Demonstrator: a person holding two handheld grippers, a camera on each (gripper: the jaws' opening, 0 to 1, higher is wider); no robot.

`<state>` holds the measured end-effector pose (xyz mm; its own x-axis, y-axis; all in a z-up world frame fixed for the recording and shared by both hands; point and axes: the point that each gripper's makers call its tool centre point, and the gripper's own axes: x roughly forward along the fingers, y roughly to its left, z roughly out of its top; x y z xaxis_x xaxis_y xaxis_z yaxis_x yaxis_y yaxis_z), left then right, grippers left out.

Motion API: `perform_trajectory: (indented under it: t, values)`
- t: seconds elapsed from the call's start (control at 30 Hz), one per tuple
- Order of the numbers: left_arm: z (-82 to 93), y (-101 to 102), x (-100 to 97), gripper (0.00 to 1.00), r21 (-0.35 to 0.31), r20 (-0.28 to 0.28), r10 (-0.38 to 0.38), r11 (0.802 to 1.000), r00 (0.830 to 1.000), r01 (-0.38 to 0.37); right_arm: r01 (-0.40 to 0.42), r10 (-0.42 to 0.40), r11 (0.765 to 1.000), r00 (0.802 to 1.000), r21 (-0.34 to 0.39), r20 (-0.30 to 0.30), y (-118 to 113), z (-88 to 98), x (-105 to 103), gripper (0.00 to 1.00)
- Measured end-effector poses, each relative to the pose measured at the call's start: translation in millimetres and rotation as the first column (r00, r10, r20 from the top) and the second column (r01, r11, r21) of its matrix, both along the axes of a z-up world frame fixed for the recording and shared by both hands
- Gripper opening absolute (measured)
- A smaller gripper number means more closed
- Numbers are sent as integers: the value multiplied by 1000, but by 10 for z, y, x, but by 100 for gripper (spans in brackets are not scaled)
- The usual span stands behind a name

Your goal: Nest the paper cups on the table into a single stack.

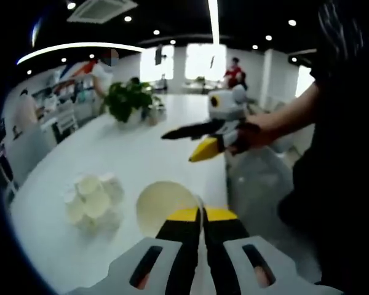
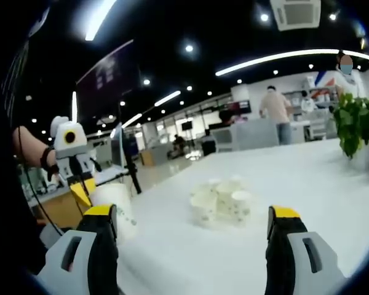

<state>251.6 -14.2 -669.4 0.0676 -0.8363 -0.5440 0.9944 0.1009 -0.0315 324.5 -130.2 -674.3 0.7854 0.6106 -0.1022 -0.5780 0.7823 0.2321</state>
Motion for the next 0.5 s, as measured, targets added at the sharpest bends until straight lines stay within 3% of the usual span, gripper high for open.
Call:
perform_trajectory:
  t: [0.1,0.3,0.5]
  values:
    - [-20,-28,32,0,15,0,-16,1000,1000,16,-31,31,998,999,-46,13,26,-23,3,100]
    - [-102,-63,107,0,81,29,-46,996,999,43,-49,49,998,999,-46,11,33,-31,27,100]
    - [-278,-92,44,0,192,92,-170,970,981,150,-42,42,999,999,-31,6,-30,-21,67,100]
